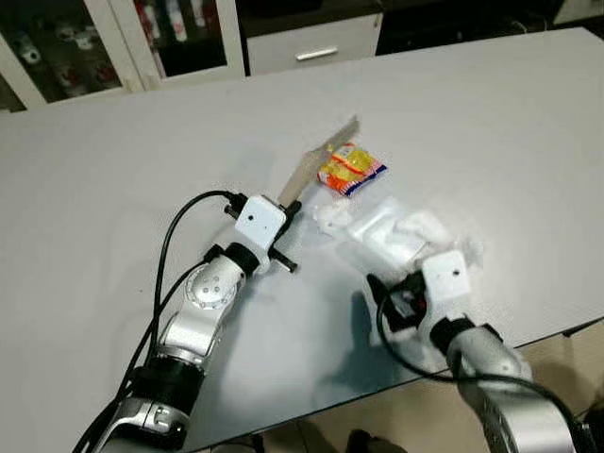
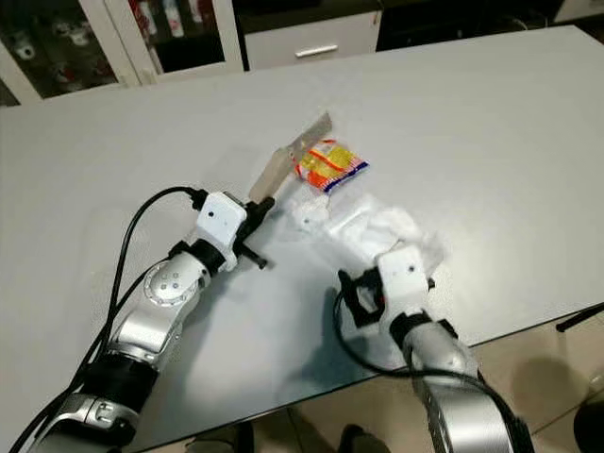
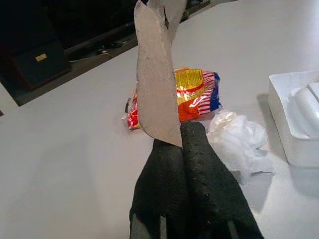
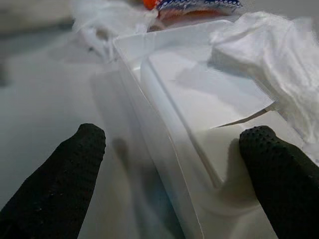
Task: Picking trash to rubbish bin
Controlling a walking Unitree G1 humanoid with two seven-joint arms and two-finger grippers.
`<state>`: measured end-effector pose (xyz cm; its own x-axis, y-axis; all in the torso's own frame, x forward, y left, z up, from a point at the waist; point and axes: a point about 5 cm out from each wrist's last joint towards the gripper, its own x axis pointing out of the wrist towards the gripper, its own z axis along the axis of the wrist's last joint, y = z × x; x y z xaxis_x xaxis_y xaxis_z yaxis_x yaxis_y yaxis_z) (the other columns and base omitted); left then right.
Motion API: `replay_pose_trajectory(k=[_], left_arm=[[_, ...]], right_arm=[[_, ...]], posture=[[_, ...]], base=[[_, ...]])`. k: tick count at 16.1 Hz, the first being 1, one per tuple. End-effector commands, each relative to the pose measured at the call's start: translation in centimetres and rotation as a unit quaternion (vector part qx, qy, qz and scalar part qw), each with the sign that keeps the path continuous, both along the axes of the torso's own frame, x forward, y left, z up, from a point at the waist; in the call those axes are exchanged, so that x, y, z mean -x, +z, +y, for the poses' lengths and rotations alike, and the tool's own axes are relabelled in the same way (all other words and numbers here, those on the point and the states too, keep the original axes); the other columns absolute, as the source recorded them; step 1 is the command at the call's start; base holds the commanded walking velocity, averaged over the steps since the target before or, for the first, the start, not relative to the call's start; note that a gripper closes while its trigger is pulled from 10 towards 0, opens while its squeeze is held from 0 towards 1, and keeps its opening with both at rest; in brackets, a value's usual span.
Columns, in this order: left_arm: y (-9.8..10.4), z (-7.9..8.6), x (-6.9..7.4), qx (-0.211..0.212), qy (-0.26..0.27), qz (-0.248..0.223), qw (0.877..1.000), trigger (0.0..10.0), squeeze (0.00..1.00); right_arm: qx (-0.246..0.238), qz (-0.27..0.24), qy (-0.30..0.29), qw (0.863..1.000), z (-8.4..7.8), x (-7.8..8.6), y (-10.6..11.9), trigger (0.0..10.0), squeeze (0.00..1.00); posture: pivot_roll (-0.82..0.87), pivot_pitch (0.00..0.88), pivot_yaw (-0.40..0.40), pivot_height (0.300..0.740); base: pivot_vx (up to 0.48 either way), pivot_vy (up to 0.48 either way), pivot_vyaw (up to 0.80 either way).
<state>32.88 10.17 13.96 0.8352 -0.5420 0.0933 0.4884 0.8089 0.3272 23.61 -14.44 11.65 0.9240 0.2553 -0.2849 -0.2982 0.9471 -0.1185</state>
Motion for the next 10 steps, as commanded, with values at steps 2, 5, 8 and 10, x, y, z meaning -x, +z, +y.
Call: replay_pose_trajectory(k=[2, 5, 8, 10], left_arm=[[-0.1, -0.4, 0.2, 0.0, -0.013, 0.005, 1.0, 0.0, 0.0], [-0.1, -0.6, -0.1, 0.001, -0.016, 0.005, 1.0, 0.0, 0.0], [-0.1, -0.6, -0.1, 0.0, -0.016, 0.004, 1.0, 0.0, 0.0], [-0.1, -0.6, -0.1, -0.001, -0.017, 0.004, 1.0, 0.0, 0.0]], right_arm=[[0.054, 0.056, -0.025, 0.997, -0.9, 1.1, -2.5, 10.0, 0.0], [0.073, -0.005, -0.048, 0.996, -1.1, 0.3, -0.5, 10.0, 0.0], [0.077, -0.039, -0.036, 0.996, -0.1, -0.4, 0.5, 10.0, 0.0], [0.079, -0.059, -0.022, 0.995, 0.6, -0.8, 1.4, 10.0, 0.0]], posture=[[0.1, 0.171, 0.051, 0.74], [0.1, 0.166, 0.053, 0.74], [0.1, 0.165, 0.054, 0.74], [0.11, 0.163, 0.057, 0.74]], base=[[0.0, 0.0, 0.0], [0.0, 0.0, 0.0], [0.0, 0.0, 0.0], [0.0, 0.0, 0.0]])
